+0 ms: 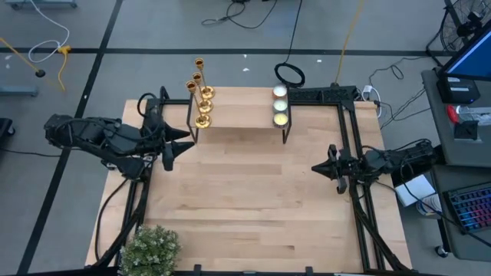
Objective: Pick & Place candle stick holders
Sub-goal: Return to Home Position
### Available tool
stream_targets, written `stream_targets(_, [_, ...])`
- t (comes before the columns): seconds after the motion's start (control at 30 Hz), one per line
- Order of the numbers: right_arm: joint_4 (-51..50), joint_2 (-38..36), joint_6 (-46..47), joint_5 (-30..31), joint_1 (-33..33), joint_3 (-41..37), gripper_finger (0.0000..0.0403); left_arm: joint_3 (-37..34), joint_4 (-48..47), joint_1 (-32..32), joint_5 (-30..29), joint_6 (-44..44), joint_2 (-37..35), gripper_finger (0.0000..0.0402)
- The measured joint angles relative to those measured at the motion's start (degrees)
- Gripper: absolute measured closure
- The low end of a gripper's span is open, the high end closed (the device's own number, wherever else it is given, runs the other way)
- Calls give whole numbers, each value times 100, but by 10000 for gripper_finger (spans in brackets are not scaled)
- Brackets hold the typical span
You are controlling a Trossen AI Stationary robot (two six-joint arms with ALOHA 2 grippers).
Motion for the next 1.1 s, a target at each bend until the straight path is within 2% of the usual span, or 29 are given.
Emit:
stream_targets(0.43, [-337, -67, -82, -178, -362, -131, 403, 0, -84, 0, 0, -158, -6, 188])
stream_targets(0.67, [-502, -67, -59, -729, -798, -138, 403, 0, -168, 0, -3, -250, -6, 188])
stream_targets(0.8, [-125, -68, -81, -841, -990, -317, 403, 0, -173, 32, -44, -218, -6, 188])
stream_targets(0.97, [818, -61, 192, -1604, -1276, -959, 403, 0, -304, 140, 2, -243, -7, 188])
stream_targets(1.1, [850, 60, 200, -1922, -1480, -953, 403, 0, -435, 166, 13, -299, -6, 188])
